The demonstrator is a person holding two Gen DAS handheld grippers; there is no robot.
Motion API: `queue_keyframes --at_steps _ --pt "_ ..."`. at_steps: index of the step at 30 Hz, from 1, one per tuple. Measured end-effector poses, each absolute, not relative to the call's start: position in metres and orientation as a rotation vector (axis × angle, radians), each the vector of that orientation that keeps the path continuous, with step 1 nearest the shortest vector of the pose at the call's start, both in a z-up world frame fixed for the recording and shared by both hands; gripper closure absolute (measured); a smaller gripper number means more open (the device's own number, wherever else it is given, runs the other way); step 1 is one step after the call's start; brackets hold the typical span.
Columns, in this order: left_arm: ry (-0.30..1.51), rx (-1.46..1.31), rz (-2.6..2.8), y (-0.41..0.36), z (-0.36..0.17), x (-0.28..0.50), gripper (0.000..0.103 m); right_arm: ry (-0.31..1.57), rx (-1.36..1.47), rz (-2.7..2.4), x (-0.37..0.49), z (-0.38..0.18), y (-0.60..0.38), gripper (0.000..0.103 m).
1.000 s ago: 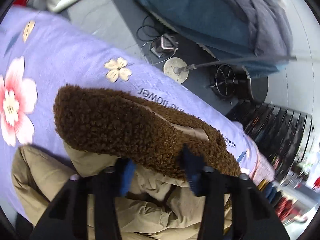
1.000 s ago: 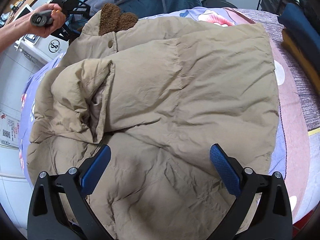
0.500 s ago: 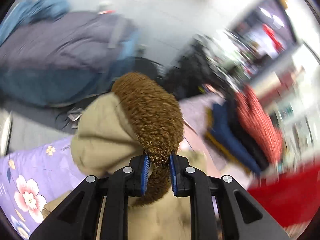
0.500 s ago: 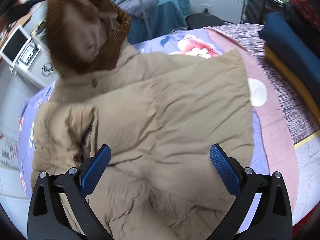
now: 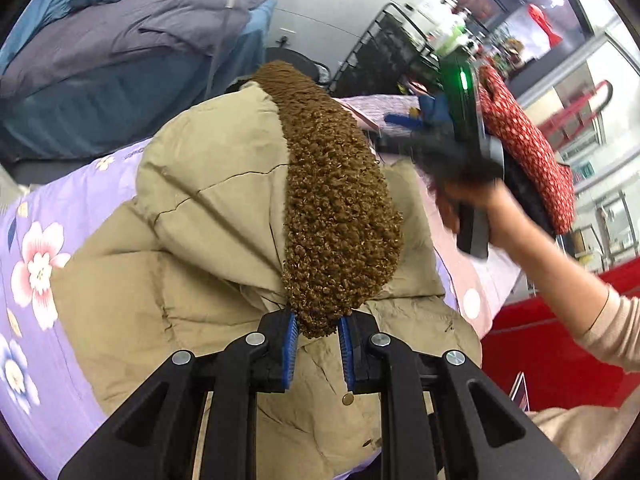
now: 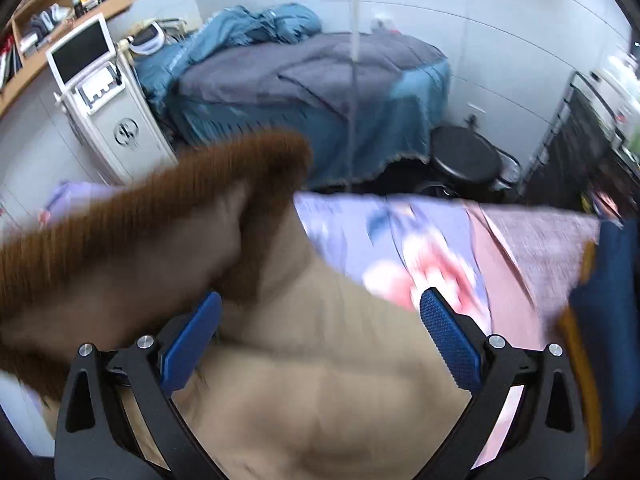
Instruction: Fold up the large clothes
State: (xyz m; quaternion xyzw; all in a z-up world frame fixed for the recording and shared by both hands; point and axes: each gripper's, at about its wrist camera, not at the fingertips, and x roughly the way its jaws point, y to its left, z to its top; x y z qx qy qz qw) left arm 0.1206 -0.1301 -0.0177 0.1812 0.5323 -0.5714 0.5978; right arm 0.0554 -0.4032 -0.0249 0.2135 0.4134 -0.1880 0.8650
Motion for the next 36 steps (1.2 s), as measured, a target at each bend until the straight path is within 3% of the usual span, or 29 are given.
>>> queue_keyframes --at_steps 5,7,9,11,13,14,15,19,25,26,28,31,33,36 --pt "1.210 0.438 -1.302 -0.122 -0.018 0.112 0.086 0.699 1.010 -0.310 0.075 -0.016 -0.459 0.005" --pt "1.205 0.449 -1.291 -0.123 -0.021 0.107 0.086 0.743 1.153 -0.237 0.096 -0.029 -0.464 0.011" --pt "1.203 0.456 -1.282 -0.125 -0.025 0.104 0.086 0.772 1.198 -0.229 0.113 -0.038 -0.462 0.036" --pt "1.202 0.463 -1.265 -0.125 -0.029 0.101 0.086 0.835 1.200 -0.246 0.131 -0.051 -0.458 0.039" --pt "1.200 0.474 -1.253 -0.124 -0.031 0.099 0.086 0.881 1.219 -0.268 0.137 -0.065 -0.456 0.052" --pt "1.195 0.482 -1.247 -0.124 -0.031 0.099 0.086 0.876 1.244 -0.267 0.133 -0.070 -0.455 0.072" --pt "1.184 0.494 -1.237 -0.122 -0.032 0.098 0.086 0.839 1.265 -0.261 0.126 -0.071 -0.454 0.085" --pt "1.116 0.548 -1.177 -0.119 -0.031 0.109 0.086 0.766 1.149 -0.287 0.098 -0.044 -0.447 0.090" --pt "0.866 0.604 -0.903 -0.124 -0.002 0.178 0.086 0.557 1.102 -0.230 0.029 0.011 -0.437 0.090" --pt "0.859 0.567 -0.858 -0.123 0.004 0.193 0.092 0.539 1.116 -0.228 0.011 0.009 -0.432 0.090" --pt "0.875 0.511 -0.797 -0.121 0.007 0.214 0.102 0.547 1.140 -0.253 -0.017 -0.003 -0.420 0.090" --pt "0.957 0.463 -0.833 -0.116 -0.006 0.218 0.103 0.598 1.217 -0.285 -0.056 -0.042 -0.400 0.092" --pt "1.012 0.493 -0.853 -0.110 -0.029 0.201 0.103 0.635 1.266 -0.277 -0.077 -0.063 -0.381 0.102" --pt "1.116 0.499 -0.869 -0.094 -0.065 0.172 0.103 0.701 1.248 -0.245 -0.091 -0.077 -0.349 0.102"
